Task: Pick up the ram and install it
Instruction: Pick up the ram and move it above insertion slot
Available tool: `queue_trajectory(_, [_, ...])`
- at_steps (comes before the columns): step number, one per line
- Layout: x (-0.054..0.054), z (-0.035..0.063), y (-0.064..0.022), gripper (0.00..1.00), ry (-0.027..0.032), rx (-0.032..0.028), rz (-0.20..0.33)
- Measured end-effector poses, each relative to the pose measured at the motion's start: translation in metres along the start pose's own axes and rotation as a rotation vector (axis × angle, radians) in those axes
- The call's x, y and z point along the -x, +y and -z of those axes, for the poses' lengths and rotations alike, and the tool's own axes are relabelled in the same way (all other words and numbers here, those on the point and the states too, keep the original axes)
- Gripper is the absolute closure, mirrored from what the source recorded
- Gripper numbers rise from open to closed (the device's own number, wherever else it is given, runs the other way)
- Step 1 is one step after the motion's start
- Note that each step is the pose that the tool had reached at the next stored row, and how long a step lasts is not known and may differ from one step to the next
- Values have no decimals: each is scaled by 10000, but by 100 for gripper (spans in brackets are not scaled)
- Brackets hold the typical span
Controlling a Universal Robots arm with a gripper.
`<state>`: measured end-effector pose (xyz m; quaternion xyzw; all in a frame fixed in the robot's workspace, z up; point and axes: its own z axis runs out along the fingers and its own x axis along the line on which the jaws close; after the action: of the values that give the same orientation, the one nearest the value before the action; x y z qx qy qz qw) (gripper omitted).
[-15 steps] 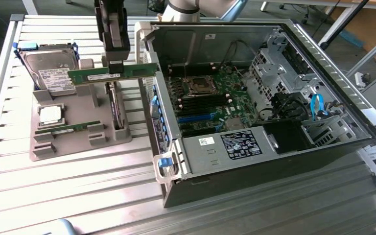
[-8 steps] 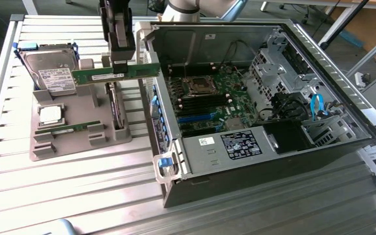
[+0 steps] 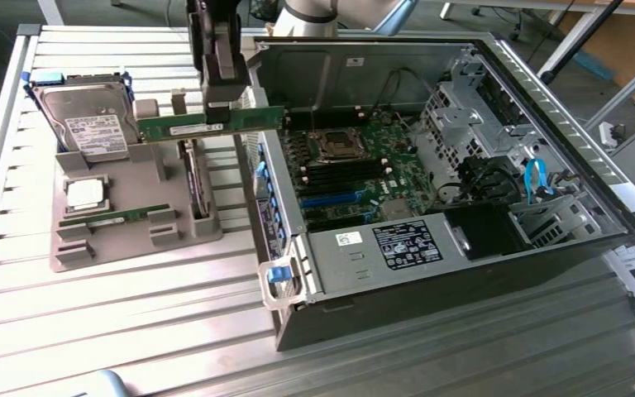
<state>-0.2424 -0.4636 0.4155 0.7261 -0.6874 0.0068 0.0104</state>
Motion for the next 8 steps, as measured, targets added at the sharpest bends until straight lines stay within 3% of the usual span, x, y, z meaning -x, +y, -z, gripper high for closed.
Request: queue_trajectory(8, [-5,1,-91,88,28,2,0])
